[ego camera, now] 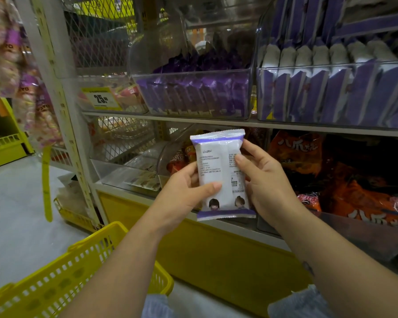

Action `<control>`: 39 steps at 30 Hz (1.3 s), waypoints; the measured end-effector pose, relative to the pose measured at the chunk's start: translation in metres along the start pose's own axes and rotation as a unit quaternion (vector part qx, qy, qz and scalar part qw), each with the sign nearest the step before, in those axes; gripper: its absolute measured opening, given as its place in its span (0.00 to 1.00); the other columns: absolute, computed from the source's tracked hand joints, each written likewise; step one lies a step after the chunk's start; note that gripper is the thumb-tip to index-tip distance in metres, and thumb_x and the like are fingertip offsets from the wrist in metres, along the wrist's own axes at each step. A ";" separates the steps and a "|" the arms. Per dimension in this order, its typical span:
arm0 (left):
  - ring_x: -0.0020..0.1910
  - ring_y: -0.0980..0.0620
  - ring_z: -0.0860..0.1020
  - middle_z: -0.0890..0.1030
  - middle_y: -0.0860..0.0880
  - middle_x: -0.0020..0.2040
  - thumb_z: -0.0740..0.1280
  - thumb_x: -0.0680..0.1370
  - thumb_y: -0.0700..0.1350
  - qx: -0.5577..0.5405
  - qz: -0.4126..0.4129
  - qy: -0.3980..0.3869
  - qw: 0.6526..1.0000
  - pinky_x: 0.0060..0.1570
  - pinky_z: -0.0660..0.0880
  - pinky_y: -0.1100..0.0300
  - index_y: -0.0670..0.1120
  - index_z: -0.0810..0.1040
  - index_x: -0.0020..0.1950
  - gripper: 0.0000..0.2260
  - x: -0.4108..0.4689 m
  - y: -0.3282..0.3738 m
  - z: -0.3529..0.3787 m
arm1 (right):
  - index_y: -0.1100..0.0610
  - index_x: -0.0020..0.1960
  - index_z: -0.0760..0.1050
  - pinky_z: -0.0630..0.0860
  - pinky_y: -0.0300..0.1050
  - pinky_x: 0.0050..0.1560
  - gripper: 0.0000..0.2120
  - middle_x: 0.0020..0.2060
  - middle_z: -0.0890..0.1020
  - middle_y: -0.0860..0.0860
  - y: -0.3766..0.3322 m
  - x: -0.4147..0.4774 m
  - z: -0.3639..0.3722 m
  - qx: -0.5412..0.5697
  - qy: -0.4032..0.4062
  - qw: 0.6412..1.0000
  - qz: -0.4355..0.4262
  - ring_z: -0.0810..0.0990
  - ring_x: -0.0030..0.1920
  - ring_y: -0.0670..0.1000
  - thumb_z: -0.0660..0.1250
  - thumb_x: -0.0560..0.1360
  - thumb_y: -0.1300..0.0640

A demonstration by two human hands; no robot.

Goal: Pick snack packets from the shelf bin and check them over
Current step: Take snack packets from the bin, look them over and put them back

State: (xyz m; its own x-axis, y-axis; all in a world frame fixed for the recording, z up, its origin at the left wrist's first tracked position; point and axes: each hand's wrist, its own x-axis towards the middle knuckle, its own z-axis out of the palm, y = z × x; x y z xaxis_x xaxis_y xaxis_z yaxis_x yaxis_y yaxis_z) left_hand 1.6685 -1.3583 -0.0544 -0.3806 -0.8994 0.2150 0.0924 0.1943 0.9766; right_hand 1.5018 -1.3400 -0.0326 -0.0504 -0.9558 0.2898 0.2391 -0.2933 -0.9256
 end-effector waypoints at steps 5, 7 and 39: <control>0.54 0.58 0.82 0.84 0.58 0.54 0.72 0.75 0.38 0.135 0.097 0.061 0.984 0.47 0.81 0.60 0.62 0.74 0.62 0.23 -0.003 0.002 0.005 | 0.39 0.54 0.74 0.83 0.48 0.48 0.10 0.49 0.84 0.41 0.007 0.000 0.005 -0.016 -0.051 0.999 0.006 0.84 0.51 0.45 0.64 0.78 0.54; 0.54 0.61 0.81 0.82 0.61 0.55 0.74 0.74 0.41 0.180 0.130 0.054 0.974 0.49 0.79 0.63 0.65 0.72 0.64 0.26 -0.005 0.002 0.008 | 0.44 0.59 0.74 0.82 0.48 0.48 0.15 0.50 0.85 0.45 0.008 -0.001 0.006 -0.009 -0.060 0.998 0.016 0.84 0.51 0.47 0.68 0.73 0.50; 0.58 0.57 0.80 0.81 0.56 0.61 0.74 0.72 0.52 0.010 0.123 0.086 0.989 0.59 0.77 0.54 0.60 0.54 0.77 0.40 0.002 0.109 0.128 | 0.33 0.69 0.63 0.70 0.20 0.43 0.33 0.48 0.75 0.22 -0.153 -0.078 -0.062 -0.341 -0.012 0.927 -0.153 0.67 0.51 0.18 0.73 0.70 0.50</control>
State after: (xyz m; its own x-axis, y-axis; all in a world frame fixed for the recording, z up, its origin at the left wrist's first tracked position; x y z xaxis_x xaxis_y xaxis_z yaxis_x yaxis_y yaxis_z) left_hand 1.5604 -1.2892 0.0541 -0.1867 -0.8771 0.4425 0.1441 0.4211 0.8955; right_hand 1.4092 -1.2223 0.0713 0.0094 -0.8267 0.5626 -0.4529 -0.5051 -0.7347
